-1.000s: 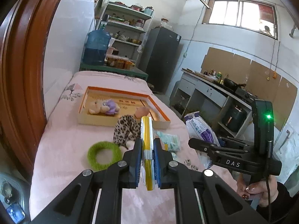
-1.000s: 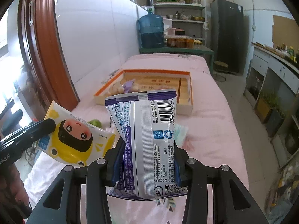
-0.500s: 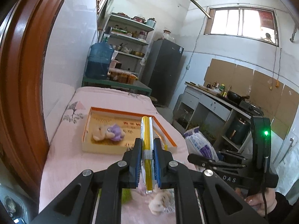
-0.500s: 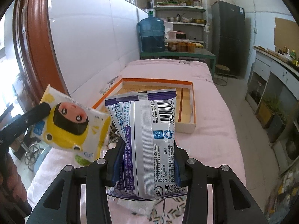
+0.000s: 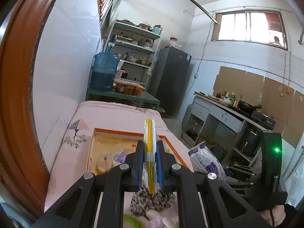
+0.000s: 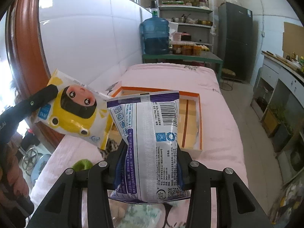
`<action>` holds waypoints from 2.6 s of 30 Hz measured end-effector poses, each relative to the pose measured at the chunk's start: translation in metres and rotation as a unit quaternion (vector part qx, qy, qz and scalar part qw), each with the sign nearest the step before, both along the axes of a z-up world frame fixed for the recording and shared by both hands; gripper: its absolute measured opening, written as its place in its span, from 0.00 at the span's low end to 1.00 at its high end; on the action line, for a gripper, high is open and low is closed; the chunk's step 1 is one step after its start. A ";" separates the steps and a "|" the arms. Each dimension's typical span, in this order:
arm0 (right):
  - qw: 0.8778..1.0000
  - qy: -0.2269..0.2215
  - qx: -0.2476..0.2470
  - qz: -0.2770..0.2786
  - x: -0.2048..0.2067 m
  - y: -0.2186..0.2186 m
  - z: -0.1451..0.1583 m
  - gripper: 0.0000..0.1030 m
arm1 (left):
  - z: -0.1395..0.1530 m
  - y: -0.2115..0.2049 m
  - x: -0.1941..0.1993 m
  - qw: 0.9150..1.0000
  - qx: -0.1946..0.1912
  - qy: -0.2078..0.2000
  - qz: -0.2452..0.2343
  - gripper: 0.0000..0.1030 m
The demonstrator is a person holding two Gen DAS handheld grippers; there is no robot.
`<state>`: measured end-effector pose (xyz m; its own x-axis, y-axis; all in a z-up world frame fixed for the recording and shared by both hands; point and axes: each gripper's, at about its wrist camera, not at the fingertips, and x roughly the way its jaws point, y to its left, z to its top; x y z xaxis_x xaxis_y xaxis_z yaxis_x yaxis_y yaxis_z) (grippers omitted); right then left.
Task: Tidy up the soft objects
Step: 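Carry the yellow packet and the wipes bag with both grippers over the box, then lower the yellow packet and wipes bag into the box, opening both grippers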
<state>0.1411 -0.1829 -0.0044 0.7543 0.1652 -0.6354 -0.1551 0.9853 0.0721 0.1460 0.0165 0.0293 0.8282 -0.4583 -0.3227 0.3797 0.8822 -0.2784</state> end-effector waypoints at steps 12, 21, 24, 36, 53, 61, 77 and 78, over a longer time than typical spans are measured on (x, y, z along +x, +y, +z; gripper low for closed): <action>1.000 0.015 -0.013 -0.015 0.055 -0.007 -0.003 0.43 | -0.002 -0.002 0.050 1.000 -0.012 0.009 0.006 0.12; 0.999 0.035 -0.022 -0.033 0.095 -0.018 -0.014 0.43 | -0.017 -0.005 0.087 0.998 -0.024 0.051 -0.005 0.12; 0.998 0.041 -0.025 -0.039 0.107 -0.028 -0.019 0.43 | -0.021 -0.009 0.098 0.998 -0.024 0.061 -0.009 0.12; 0.995 0.073 -0.029 -0.063 0.151 -0.049 -0.047 0.43 | -0.044 -0.028 0.137 0.995 -0.023 0.099 -0.014 0.12; 0.991 0.112 -0.027 -0.063 0.202 -0.053 -0.074 0.43 | -0.075 -0.036 0.175 0.988 -0.014 0.154 -0.005 0.12; 0.989 0.131 -0.028 -0.060 0.215 -0.053 -0.087 0.43 | -0.089 -0.034 0.187 0.983 -0.014 0.184 -0.002 0.13; 0.988 0.144 -0.010 -0.057 0.218 -0.057 -0.095 0.56 | -0.082 -0.021 0.183 0.983 -0.033 0.179 0.015 0.62; 0.988 0.143 -0.010 -0.058 0.217 -0.057 -0.094 0.61 | -0.080 -0.021 0.182 0.984 -0.034 0.177 0.016 0.63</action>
<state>0.3583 -0.2403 -0.0980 0.5567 0.0742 -0.8274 -0.0179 0.9968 0.0773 0.3280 -0.0041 -0.0509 0.6844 -0.4645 -0.5620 0.2210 0.8667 -0.4473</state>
